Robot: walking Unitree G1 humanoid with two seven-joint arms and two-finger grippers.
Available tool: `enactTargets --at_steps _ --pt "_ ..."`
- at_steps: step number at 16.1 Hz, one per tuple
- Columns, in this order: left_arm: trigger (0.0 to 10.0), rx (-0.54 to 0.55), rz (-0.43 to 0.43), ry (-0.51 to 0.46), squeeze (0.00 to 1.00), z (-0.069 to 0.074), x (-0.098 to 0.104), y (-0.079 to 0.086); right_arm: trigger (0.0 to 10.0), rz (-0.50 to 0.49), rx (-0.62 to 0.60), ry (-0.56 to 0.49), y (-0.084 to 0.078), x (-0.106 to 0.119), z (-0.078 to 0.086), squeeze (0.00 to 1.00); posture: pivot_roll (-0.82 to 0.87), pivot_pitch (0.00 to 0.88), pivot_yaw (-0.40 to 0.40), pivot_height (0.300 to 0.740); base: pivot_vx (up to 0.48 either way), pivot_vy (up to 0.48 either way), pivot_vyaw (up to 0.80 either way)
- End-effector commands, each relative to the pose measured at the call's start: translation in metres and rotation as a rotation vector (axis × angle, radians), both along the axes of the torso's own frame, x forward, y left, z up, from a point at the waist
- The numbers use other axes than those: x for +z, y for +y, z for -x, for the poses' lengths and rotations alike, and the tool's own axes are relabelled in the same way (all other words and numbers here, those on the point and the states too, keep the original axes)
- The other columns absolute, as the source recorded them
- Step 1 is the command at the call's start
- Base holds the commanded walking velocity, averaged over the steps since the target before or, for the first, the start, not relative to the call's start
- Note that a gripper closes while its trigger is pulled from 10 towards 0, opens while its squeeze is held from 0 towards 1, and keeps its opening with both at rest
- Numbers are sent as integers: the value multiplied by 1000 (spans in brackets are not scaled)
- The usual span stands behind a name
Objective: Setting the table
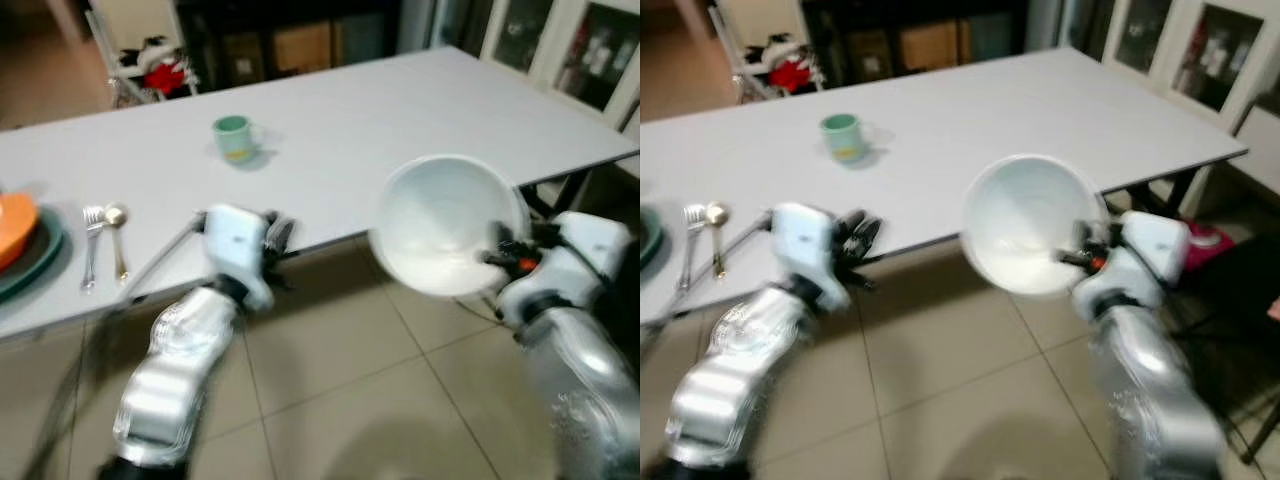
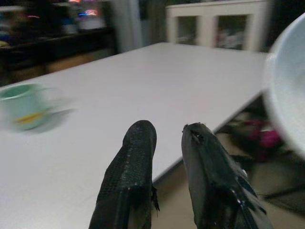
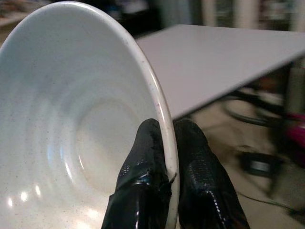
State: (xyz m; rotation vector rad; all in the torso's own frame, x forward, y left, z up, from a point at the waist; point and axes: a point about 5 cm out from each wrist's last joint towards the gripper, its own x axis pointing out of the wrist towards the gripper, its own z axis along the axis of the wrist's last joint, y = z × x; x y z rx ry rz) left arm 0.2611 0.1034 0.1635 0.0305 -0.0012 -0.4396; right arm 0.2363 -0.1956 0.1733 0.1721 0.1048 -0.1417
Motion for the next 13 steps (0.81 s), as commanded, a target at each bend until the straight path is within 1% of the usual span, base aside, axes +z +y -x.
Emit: enactTargets --at_steps 1,4,8,9,11,13 --pt "10000 42 -24 -13 0 -1 3 12 10000 -21 54 -55 12 10 -3 0 9 0 73 740 390 0 0" --pt "10000 81 -37 -12 0 -3 1 18 10000 -24 69 -55 14 10 -3 0 12 0 67 740 386 0 0" --pt "10000 147 -78 -5 0 -4 -5 36 10000 -37 100 -44 16 9 -6 0 22 0 44 740 388 0 0" --pt "10000 152 -78 -3 0 -4 -5 36 10000 -38 101 -44 16 9 -6 0 22 0 44 740 390 0 0" --pt "10000 184 -97 -1 0 -1 -8 44 10000 -40 129 -33 18 7 -7 0 34 0 21 740 384 0 0" --pt "10000 201 -102 5 0 3 -11 47 10000 -45 147 -22 20 5 -8 0 44 0 4 740 388 0 0"
